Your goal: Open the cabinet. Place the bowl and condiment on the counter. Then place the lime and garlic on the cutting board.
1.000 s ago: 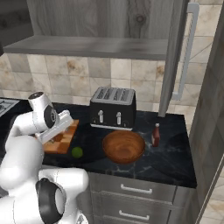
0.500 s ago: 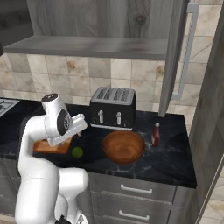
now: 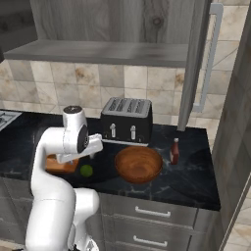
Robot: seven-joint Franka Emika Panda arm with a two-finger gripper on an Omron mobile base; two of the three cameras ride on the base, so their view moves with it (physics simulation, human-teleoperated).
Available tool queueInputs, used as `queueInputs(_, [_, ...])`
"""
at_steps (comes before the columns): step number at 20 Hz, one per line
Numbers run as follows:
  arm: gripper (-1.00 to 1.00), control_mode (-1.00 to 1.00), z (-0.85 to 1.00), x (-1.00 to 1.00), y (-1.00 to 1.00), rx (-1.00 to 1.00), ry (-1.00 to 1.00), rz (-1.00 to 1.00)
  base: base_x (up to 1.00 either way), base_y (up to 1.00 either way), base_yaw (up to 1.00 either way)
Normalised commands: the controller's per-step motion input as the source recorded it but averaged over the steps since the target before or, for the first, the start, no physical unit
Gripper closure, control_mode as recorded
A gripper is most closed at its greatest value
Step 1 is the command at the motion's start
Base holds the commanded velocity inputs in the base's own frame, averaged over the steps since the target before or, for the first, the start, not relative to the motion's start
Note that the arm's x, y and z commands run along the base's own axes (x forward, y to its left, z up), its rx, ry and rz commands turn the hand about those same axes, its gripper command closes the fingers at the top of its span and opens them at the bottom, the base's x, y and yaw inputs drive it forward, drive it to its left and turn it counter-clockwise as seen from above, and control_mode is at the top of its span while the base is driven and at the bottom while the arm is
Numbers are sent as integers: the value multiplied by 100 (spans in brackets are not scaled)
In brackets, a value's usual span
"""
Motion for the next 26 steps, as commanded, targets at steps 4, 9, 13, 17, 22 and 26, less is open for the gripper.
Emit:
queueInputs(4, [-100, -100, 0, 0, 4, 1, 11, -11, 0, 0, 0])
queueInputs(9, [-100, -100, -10, 0, 16, 0, 11, -9, 0, 0, 0])
queueInputs(13, [-100, -100, -34, 11, 15, 0, 3, -4, 0, 0, 0])
queueInputs(17, [-100, -100, -25, 6, -1, 1, 0, -3, 0, 0, 0])
queueInputs(22, [-100, -100, -21, 6, -2, 1, 0, -2, 0, 0, 0])
queueInputs(26, [-100, -100, -14, 20, 0, 0, 0, -2, 0, 0, 0])
